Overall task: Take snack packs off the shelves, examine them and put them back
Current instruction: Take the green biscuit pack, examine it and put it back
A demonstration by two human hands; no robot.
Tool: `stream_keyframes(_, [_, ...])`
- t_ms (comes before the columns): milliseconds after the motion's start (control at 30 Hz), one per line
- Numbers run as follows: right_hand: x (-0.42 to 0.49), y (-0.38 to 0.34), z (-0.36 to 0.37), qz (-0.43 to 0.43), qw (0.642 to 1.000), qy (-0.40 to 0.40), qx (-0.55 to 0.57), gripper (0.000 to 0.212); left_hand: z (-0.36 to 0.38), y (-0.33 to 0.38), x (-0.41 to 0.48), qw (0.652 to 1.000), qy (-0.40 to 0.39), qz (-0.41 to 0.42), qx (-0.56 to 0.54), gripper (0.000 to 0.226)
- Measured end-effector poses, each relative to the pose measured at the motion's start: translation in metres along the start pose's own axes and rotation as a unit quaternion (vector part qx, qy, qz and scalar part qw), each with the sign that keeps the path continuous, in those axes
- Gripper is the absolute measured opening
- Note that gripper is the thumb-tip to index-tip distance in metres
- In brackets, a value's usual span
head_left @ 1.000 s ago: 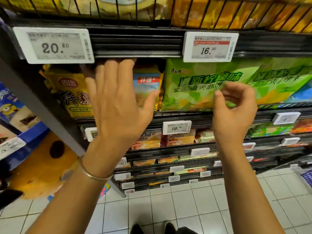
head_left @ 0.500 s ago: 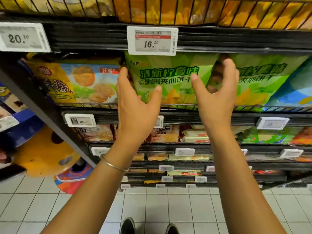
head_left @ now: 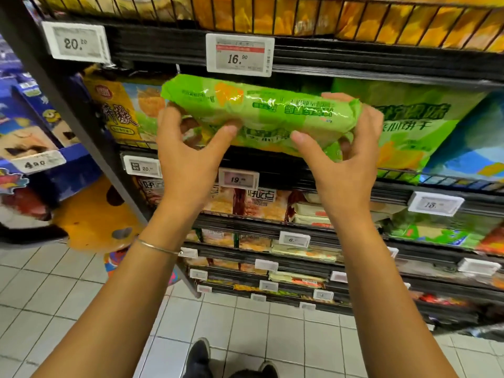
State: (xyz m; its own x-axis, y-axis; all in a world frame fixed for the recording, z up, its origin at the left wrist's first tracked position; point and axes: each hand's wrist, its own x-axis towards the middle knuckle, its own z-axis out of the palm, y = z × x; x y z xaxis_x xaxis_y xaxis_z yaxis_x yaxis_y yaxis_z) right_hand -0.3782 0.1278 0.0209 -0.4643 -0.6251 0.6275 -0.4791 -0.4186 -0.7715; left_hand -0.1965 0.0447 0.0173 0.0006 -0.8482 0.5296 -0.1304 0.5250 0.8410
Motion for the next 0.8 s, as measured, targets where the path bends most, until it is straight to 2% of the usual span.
stream_keyframes(67, [0.003, -0.011, 0.0, -0.021, 0.999, 0.001, 0.05, 0.043, -0.004, 0.008, 0.001, 0.999, -0.004, 0.031, -0.021, 0.047])
stream_keyframes(100, [0.003, -0.016, 0.0, -0.016, 0.997, 0.008, 0.078, 0.042, -0.007, 0.01, -0.001, 0.999, -0.014, 0.038, -0.035, 0.055])
stream_keyframes(200, [-0.01, -0.023, 0.006, 0.048, 0.992, 0.004, 0.119, 0.052, -0.021, 0.004, -0.013, 0.998, -0.054, -0.002, -0.021, 0.1])
stream_keyframes(233, [-0.017, -0.02, 0.009, 0.093, 0.988, -0.011, 0.12, 0.06, -0.028, -0.002, -0.019, 0.997, -0.073, -0.028, -0.023, 0.099])
stream_keyframes(333, [-0.04, -0.014, 0.012, 0.265, 0.955, -0.097, 0.093, 0.094, -0.045, -0.022, -0.04, 0.982, -0.109, -0.135, -0.068, 0.044])
stream_keyframes(367, [-0.049, -0.011, 0.012, 0.3, 0.939, -0.131, 0.106, 0.09, -0.049, -0.027, -0.048, 0.973, -0.1, -0.184, -0.095, 0.036])
stream_keyframes(467, [-0.074, -0.009, 0.012, 0.34, 0.899, -0.18, 0.208, 0.047, -0.065, -0.039, -0.068, 0.918, -0.082, -0.338, -0.189, 0.043])
stream_keyframes(567, [-0.097, -0.011, 0.016, 0.357, 0.899, -0.202, 0.154, 0.049, -0.086, -0.045, -0.081, 0.87, -0.097, -0.435, -0.211, 0.053])
stream_keyframes(667, [-0.12, -0.019, 0.024, 0.379, 0.901, -0.206, 0.042, 0.044, -0.107, -0.05, -0.089, 0.85, -0.131, -0.471, -0.198, 0.043])
stream_keyframes(733, [-0.14, -0.026, 0.028, 0.388, 0.901, -0.191, 0.044, 0.036, -0.127, -0.055, -0.095, 0.824, -0.168, -0.492, -0.225, 0.042])
stream_keyframes(800, [-0.158, -0.036, 0.032, 0.418, 0.89, -0.15, 0.105, 0.043, -0.151, -0.064, -0.104, 0.792, -0.201, -0.502, -0.284, 0.049])
